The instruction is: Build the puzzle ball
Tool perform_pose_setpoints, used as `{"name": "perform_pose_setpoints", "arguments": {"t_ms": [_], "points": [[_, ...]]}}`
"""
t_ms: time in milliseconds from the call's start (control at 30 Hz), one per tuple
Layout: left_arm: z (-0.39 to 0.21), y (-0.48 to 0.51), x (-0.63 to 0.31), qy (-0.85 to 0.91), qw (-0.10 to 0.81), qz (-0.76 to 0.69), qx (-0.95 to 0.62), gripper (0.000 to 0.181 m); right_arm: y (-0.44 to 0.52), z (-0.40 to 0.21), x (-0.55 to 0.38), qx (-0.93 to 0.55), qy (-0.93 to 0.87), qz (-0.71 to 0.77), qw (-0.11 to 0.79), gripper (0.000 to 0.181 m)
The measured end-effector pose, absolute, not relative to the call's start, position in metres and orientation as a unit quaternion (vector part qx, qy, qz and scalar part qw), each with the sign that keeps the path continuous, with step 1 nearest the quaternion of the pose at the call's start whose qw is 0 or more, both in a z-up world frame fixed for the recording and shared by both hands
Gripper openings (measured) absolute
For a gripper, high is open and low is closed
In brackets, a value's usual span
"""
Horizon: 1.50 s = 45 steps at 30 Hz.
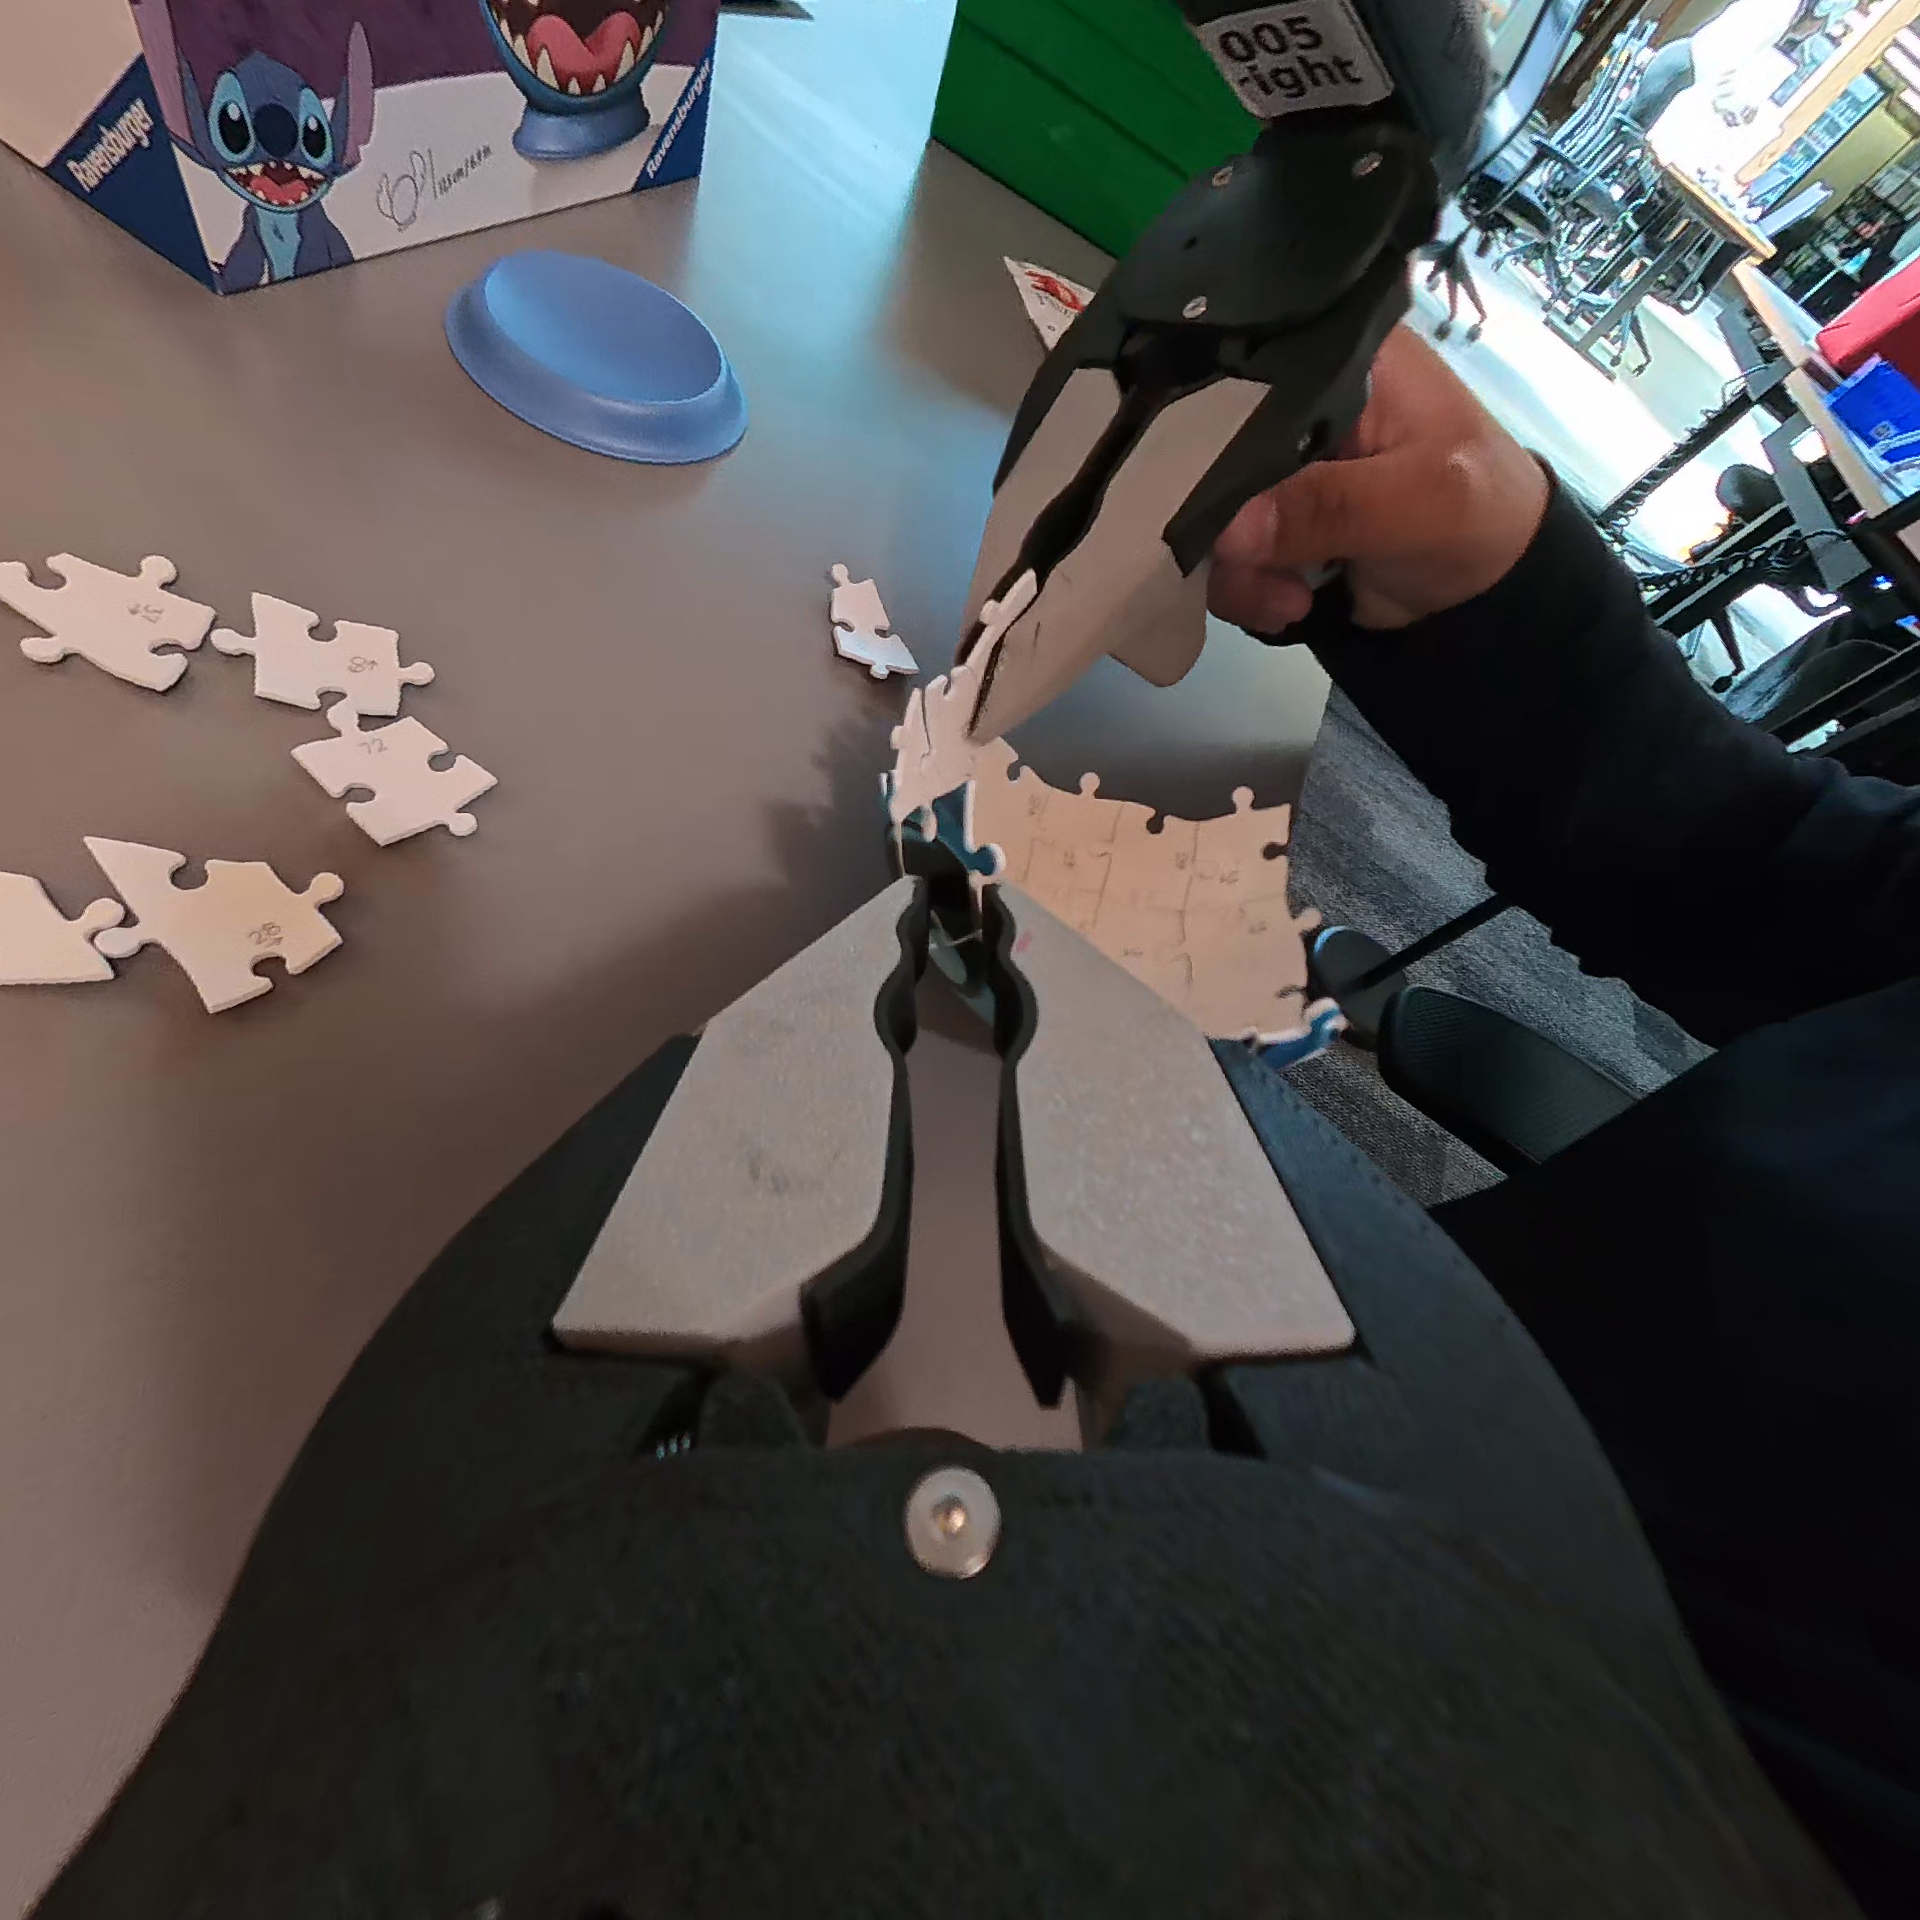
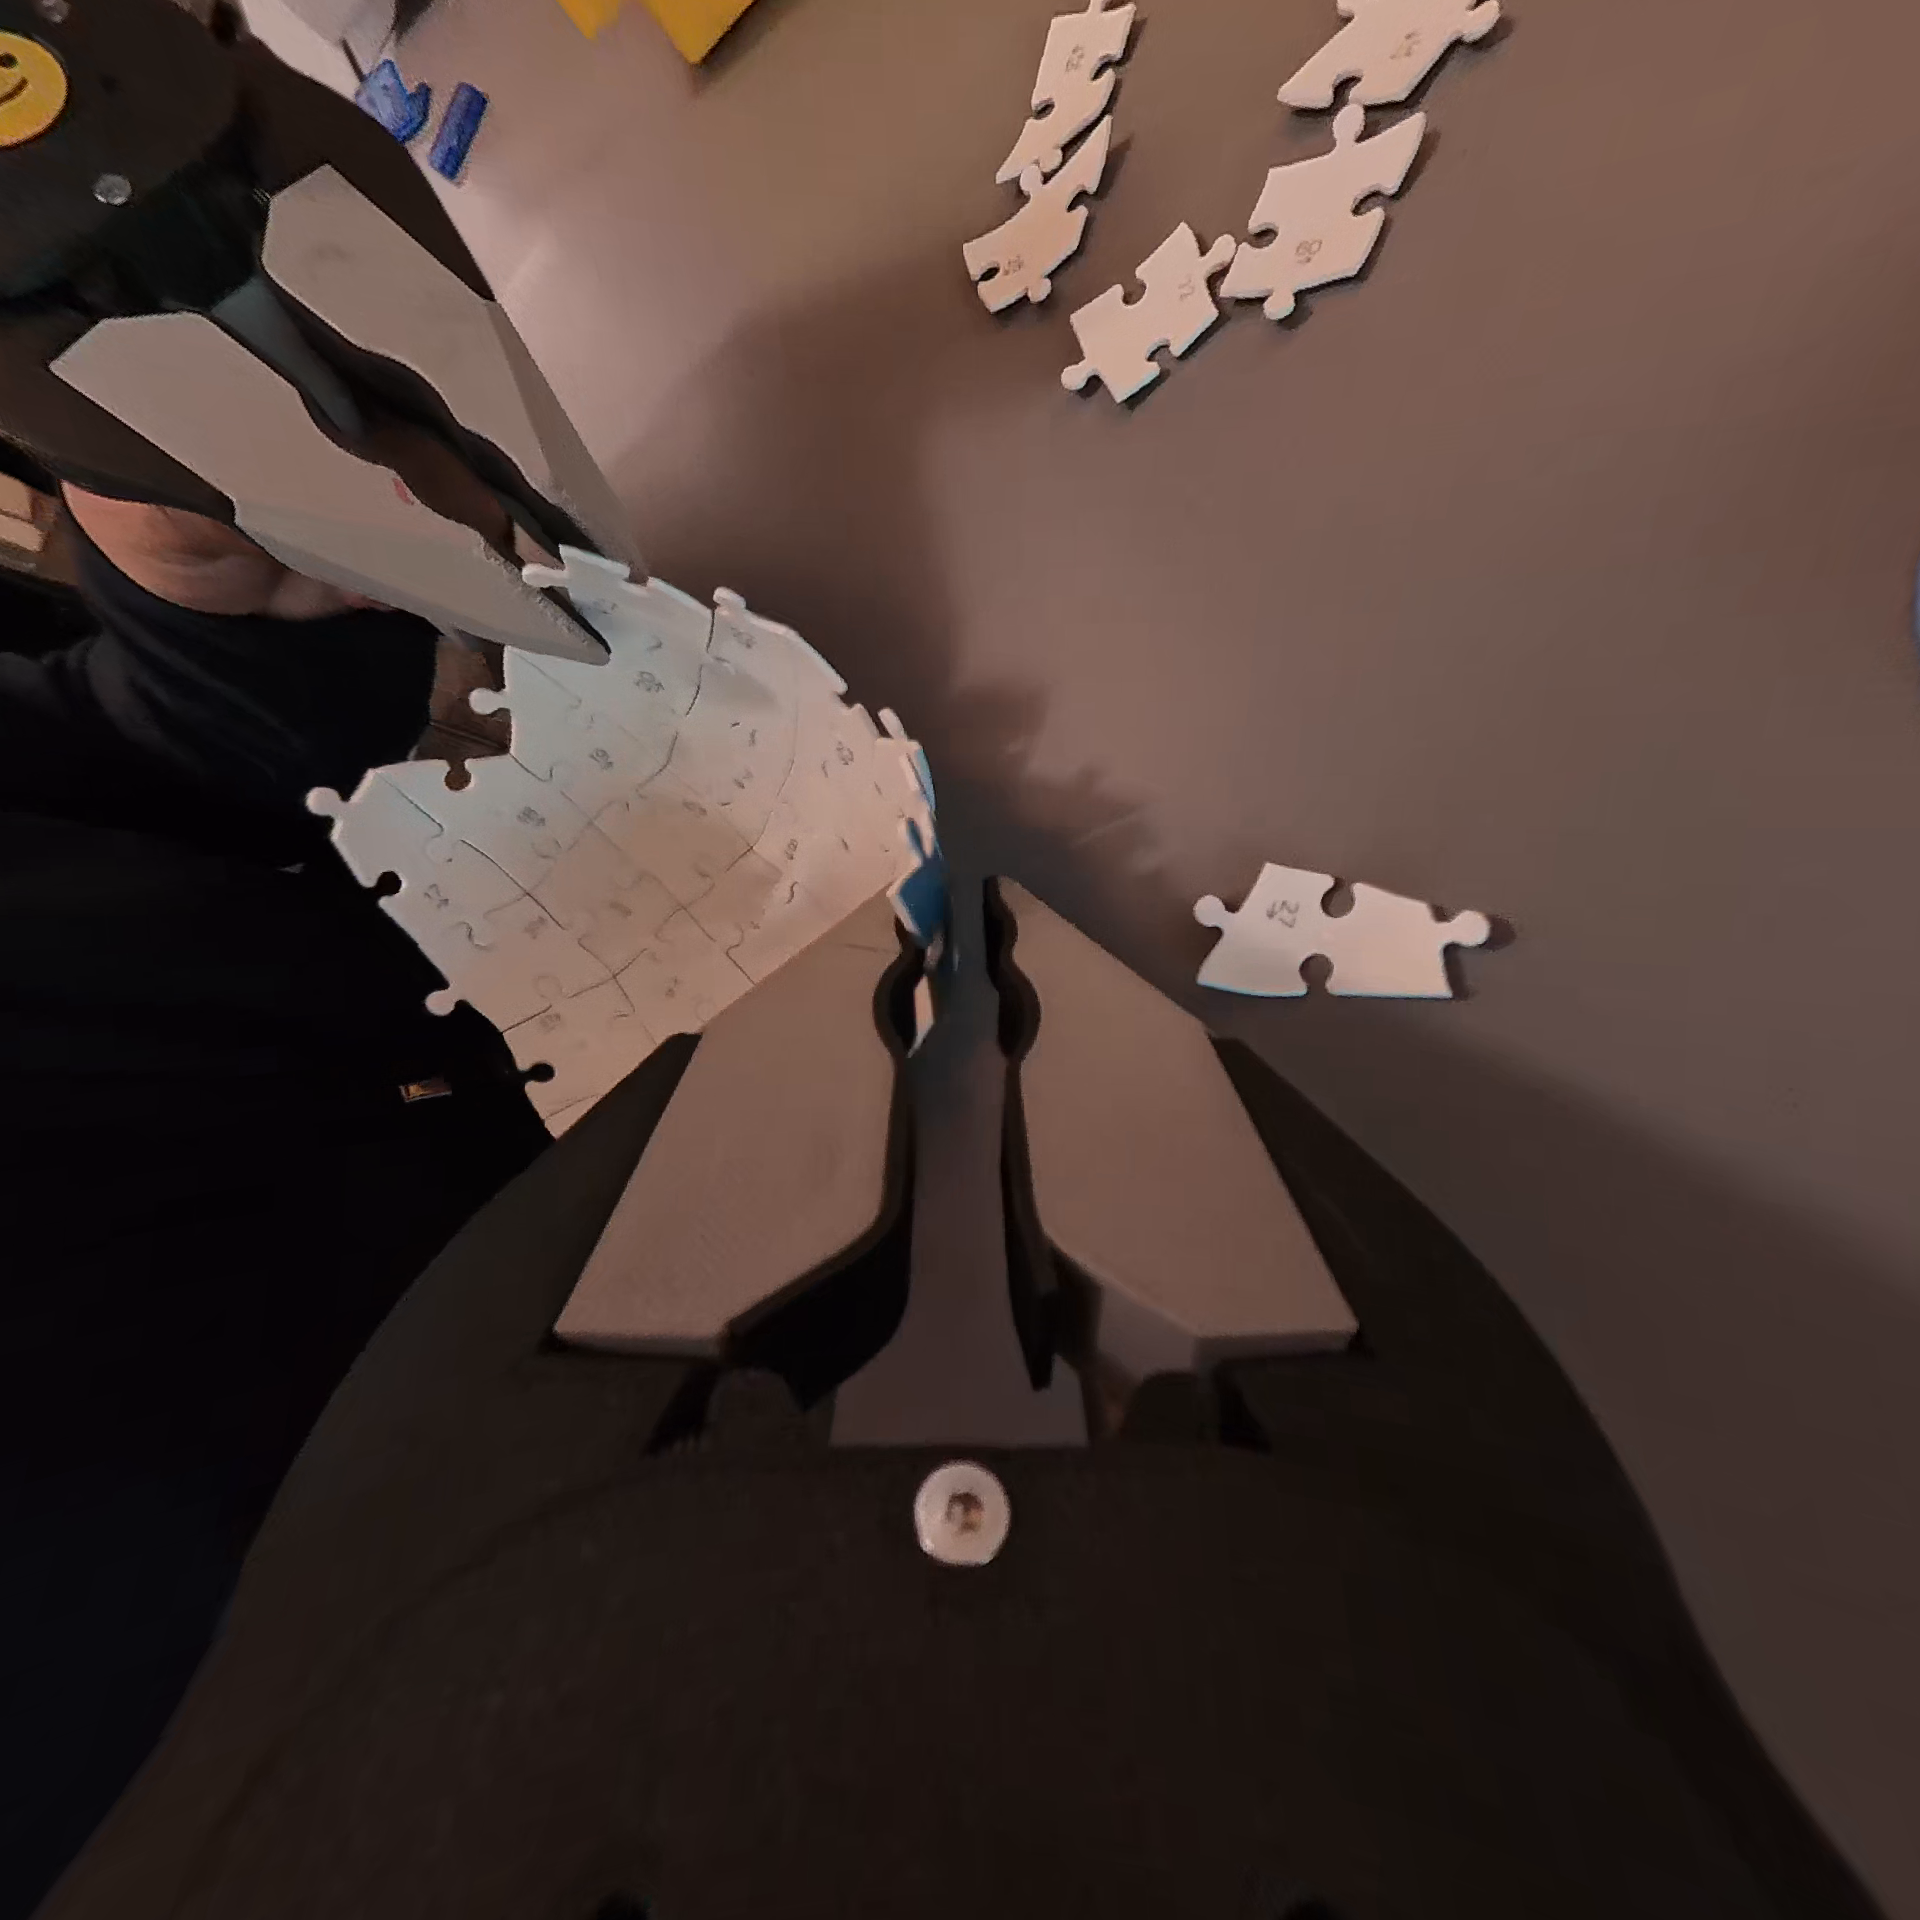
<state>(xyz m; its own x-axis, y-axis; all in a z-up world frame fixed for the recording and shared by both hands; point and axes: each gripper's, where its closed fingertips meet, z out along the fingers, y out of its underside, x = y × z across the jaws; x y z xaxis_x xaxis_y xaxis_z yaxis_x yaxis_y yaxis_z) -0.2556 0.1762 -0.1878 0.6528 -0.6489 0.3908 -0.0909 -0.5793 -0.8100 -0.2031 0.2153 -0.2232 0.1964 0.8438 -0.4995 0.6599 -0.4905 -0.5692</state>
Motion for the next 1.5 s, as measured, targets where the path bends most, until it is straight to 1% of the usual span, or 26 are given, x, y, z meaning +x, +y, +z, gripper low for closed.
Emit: {"name": "perform_pose_setpoints", "arguments": {"t_ms": [67, 100, 133, 233, 300, 367, 467, 533, 733, 867, 1133, 1167, 1367, 1500], "points": [[-0.189, 0.176, -0.254, 0.229, 0.397, -0.352, -0.816, 0.007, 0.214, -0.225, -0.204, -0.763, -0.491, 0.41, 0.096, 0.022], [-0.189, 0.175, -0.254, 0.23, 0.396, -0.352, -0.816, 0.007, 0.213, -0.226, -0.205, -0.76, -0.491, 0.416, 0.09, 0.026], [-0.189, 0.175, -0.253, 0.231, 0.396, -0.352, -0.816, 0.007, 0.213, -0.225, -0.206, -0.757, -0.492, 0.422, 0.086, 0.025], [-0.19, 0.175, -0.253, 0.233, 0.395, -0.353, -0.816, 0.007, 0.21, -0.224, -0.209, -0.738, -0.505, 0.441, 0.079, 0.01], [-0.19, 0.174, -0.252, 0.236, 0.394, -0.353, -0.815, 0.007, 0.206, -0.223, -0.211, -0.726, -0.513, 0.453, 0.068, 0.011], [-0.191, 0.173, -0.252, 0.241, 0.391, -0.355, -0.814, 0.007, 0.209, -0.226, -0.213, -0.725, -0.518, 0.45, 0.066, 0.019], [-0.192, 0.173, -0.251, 0.241, 0.387, -0.36, -0.814, 0.007, 0.208, -0.223, -0.218, -0.706, -0.531, 0.463, 0.066, 0.015], [-0.193, 0.172, -0.251, 0.241, 0.385, -0.363, -0.813, 0.007, 0.207, -0.225, -0.219, -0.699, -0.544, 0.46, 0.063, 0.001], [-0.193, 0.174, -0.254, 0.236, 0.387, -0.361, -0.815, 0.007, 0.205, -0.227, -0.22, -0.695, -0.543, 0.468, 0.053, 0.0], [-0.194, 0.174, -0.255, 0.234, 0.383, -0.367, -0.815, 0.007, 0.197, -0.23, -0.219, -0.684, -0.543, 0.486, 0.02, 0.0], [-0.192, 0.175, -0.256, 0.232, 0.387, -0.369, -0.813, 0.007, 0.203, -0.229, -0.223, -0.689, -0.511, 0.514, 0.012, 0.0], [-0.192, 0.175, -0.255, 0.232, 0.387, -0.369, -0.813, 0.007, 0.204, -0.229, -0.223, -0.69, -0.511, 0.513, 0.013, 0.002], [-0.191, 0.174, -0.255, 0.232, 0.389, -0.37, -0.811, 0.007, 0.208, -0.231, -0.219, -0.704, -0.519, 0.484, 0.037, 0.026], [-0.19, 0.172, -0.254, 0.232, 0.39, -0.369, -0.811, 0.006, 0.208, -0.228, -0.21, -0.707, -0.522, 0.475, 0.048, 0.029]]}}
